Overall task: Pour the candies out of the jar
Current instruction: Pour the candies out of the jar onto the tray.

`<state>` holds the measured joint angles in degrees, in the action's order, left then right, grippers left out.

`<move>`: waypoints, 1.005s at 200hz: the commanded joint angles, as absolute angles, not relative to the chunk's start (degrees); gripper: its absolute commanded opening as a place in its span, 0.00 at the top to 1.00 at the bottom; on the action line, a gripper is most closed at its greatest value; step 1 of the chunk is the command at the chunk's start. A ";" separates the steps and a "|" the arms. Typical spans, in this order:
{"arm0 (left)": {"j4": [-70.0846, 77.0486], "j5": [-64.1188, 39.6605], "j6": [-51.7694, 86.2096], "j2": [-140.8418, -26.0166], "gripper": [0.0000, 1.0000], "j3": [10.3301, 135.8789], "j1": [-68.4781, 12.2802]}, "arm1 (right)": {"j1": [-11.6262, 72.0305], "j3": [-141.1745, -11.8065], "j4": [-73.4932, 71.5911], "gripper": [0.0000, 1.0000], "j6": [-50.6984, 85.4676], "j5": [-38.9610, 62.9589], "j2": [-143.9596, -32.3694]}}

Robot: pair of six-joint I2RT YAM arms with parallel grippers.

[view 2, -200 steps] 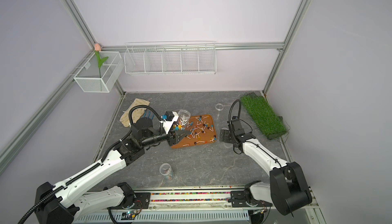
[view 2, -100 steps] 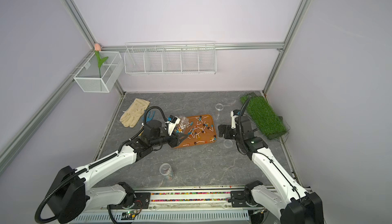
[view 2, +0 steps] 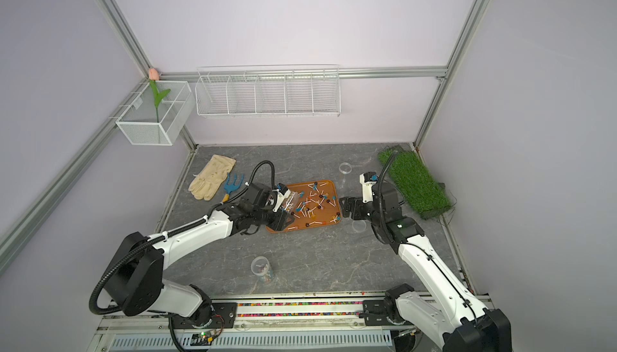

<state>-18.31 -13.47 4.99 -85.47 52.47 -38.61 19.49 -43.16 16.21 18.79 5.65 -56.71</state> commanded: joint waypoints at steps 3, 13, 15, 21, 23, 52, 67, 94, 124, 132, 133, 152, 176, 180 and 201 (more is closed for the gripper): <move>-27.29 -11.03 3.52 -87.45 0.60 56.50 -38.32 | 19.13 -41.84 13.47 0.06 16.67 7.18 -56.61; -29.02 -10.97 3.34 -88.16 0.60 57.48 -38.34 | 19.18 -41.84 13.23 0.06 15.88 7.41 -56.77; -29.34 -10.94 3.30 -88.33 0.60 57.70 -38.39 | 19.16 -41.84 13.20 0.07 15.79 7.41 -56.78; -30.44 -10.82 3.01 -88.75 0.60 58.33 -38.34 | 19.16 -41.84 13.10 0.07 15.45 7.38 -56.91; -30.86 -10.79 2.88 -88.88 0.60 58.55 -38.33 | 19.20 -41.79 13.03 0.07 15.40 7.34 -56.88; -38.13 -8.15 0.13 -91.49 0.60 62.54 -38.37 | 19.24 -41.10 12.08 0.07 15.29 7.65 -56.36; -41.31 -7.15 -1.08 -93.07 0.60 64.40 -38.32 | 19.21 -40.31 11.36 0.07 15.47 7.65 -55.82; -47.07 -3.75 -2.57 -96.83 0.60 68.67 -38.34 | 19.21 -39.32 11.30 0.08 15.51 7.50 -55.02; -50.82 -0.52 -2.98 -100.89 0.60 72.37 -38.41 | 19.13 -38.21 10.46 0.08 15.90 7.70 -54.78; -51.71 0.55 -3.12 -101.79 0.61 73.24 -38.41 | 19.23 -38.13 10.54 0.08 15.98 7.97 -54.85; -51.87 0.67 -3.14 -101.87 0.61 73.36 -38.41 | 19.24 -38.14 10.59 0.08 15.99 7.99 -54.85; -54.38 4.10 -4.08 -103.17 0.61 75.49 -38.95 | 19.16 -37.81 10.57 0.08 15.98 8.43 -54.65; -57.56 9.16 -6.48 -104.68 0.61 77.77 -40.22 | 19.17 -36.80 9.66 0.08 16.40 8.44 -54.40; -58.13 9.85 -6.88 -105.03 0.61 78.16 -40.32 | 19.23 -36.55 9.40 0.08 16.47 8.33 -54.34; -61.91 14.00 -8.97 -107.48 0.61 80.80 -41.10 | 19.23 -35.54 8.13 0.08 17.47 8.00 -54.23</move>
<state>-55.09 7.25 -5.17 -105.08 77.17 -40.12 19.49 -37.43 11.03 16.51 7.55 -55.31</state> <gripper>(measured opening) 0.546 0.923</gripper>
